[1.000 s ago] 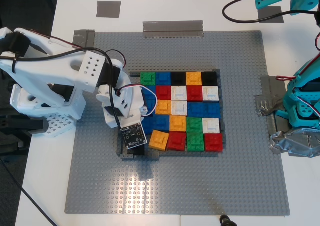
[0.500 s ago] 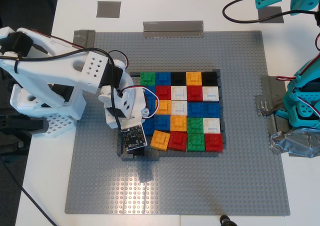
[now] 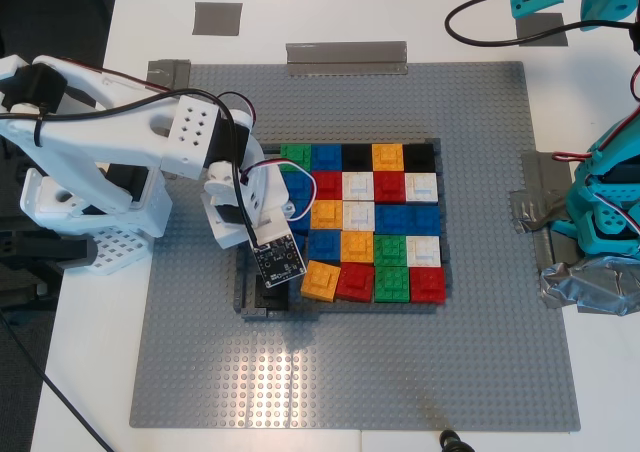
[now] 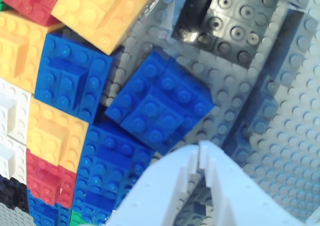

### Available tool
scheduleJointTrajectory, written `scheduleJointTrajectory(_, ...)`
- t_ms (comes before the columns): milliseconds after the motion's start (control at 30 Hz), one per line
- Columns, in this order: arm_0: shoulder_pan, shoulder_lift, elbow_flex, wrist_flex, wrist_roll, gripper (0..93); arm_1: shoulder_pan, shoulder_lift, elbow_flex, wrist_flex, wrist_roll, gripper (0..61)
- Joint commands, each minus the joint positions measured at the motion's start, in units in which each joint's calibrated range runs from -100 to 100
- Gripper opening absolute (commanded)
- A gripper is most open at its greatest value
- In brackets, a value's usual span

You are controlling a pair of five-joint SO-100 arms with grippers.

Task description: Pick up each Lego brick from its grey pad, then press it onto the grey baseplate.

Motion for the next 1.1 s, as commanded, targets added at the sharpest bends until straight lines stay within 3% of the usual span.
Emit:
scheduleJointTrajectory(0,-0.4,-2.63,-2.75,0.39,-0.16,0.0,0.65,-4.13,-4.58,0.68,0.58,0.2)
scheduleJointTrajectory(367,-1.12,-2.63,-2.93,0.39,-0.16,0.0,6.31,-9.62,-12.34,11.01,0.58,0.2)
scheduleJointTrajectory(533,-1.12,-2.63,-3.02,0.39,-0.16,0.0,11.39,-13.4,-11.44,15.16,3.41,0.2)
scheduleJointTrajectory(767,-1.12,-2.63,-2.93,0.39,-0.16,0.0,20.82,-15.54,-4.49,9.38,8.35,0.2)
scheduleJointTrajectory(1067,-1.12,-2.63,-2.75,0.39,-0.16,0.0,26.4,-11.08,1.38,-0.38,11.03,0.2)
